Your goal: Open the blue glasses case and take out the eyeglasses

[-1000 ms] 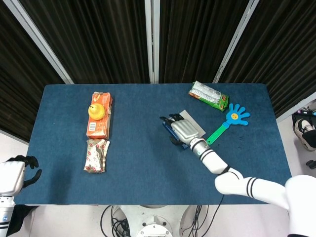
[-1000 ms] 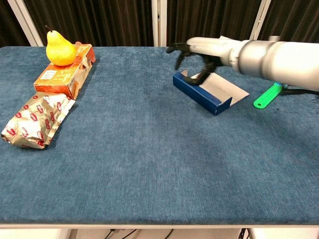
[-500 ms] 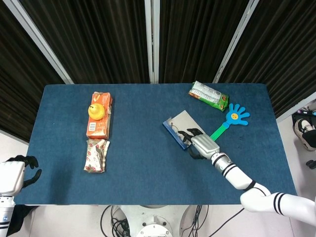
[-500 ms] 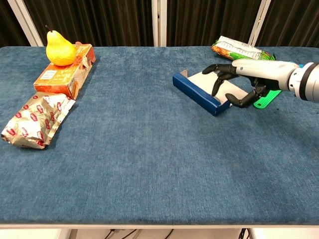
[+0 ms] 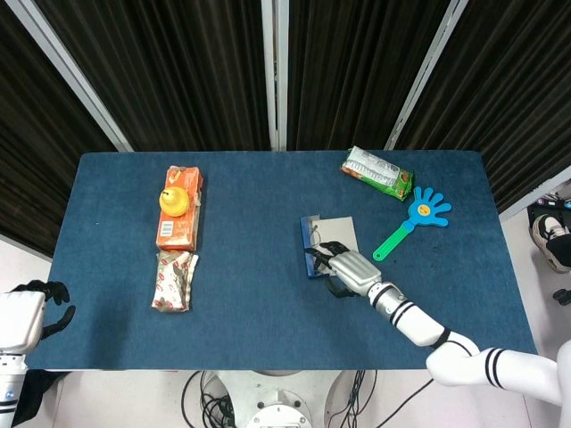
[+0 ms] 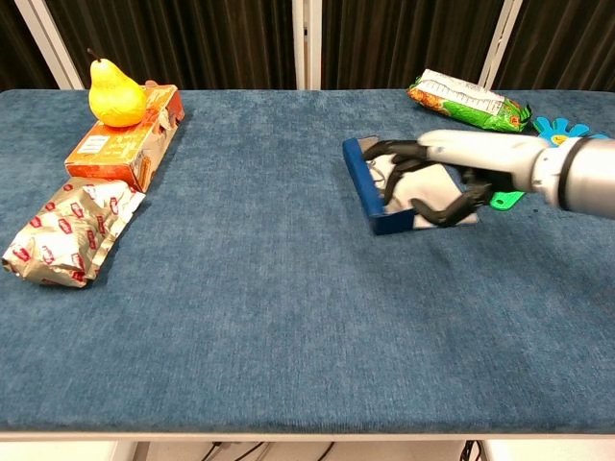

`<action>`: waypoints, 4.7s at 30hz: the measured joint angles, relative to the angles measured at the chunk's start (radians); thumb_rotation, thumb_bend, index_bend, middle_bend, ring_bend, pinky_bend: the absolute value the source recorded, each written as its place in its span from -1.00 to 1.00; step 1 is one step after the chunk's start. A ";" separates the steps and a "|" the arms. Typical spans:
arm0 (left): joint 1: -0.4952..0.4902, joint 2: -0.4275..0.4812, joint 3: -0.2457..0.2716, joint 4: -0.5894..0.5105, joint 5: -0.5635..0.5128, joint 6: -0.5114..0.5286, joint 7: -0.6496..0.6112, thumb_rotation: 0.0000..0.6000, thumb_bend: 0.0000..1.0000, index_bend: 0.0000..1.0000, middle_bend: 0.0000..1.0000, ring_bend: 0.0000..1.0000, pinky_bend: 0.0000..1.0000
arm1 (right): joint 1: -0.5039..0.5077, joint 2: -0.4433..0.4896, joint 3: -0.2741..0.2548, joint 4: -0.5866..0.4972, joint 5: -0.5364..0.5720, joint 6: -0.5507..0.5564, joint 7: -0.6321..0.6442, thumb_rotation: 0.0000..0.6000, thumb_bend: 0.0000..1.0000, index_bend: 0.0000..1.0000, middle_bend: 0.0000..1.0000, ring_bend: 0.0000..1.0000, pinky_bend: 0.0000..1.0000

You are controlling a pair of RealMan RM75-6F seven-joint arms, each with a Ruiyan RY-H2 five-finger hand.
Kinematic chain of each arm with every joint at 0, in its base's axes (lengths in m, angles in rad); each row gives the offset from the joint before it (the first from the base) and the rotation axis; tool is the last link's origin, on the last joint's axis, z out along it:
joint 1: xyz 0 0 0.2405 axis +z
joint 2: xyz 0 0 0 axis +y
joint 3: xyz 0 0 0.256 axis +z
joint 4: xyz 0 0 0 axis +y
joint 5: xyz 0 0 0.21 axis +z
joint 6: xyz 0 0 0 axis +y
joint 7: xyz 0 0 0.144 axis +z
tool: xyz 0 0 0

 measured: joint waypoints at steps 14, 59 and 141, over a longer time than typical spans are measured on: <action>0.000 0.001 0.000 0.004 0.000 -0.001 -0.012 1.00 -0.43 0.14 0.15 -0.08 0.08 | 0.158 -0.228 0.109 0.141 0.159 -0.065 -0.181 1.00 0.08 -1.00 -0.52 -1.00 -1.00; 0.000 0.004 0.001 0.001 -0.002 -0.005 -0.020 1.00 -0.43 0.14 0.15 -0.08 0.07 | 0.281 -0.286 0.127 0.433 0.335 -0.161 -0.276 1.00 -0.14 -0.15 -0.38 -1.00 -1.00; -0.002 0.011 0.003 -0.003 0.000 -0.011 -0.029 1.00 -0.43 0.12 0.15 -0.08 0.03 | 0.081 -0.249 0.180 0.154 0.290 0.114 -0.453 1.00 -0.51 -0.50 -0.65 -1.00 -1.00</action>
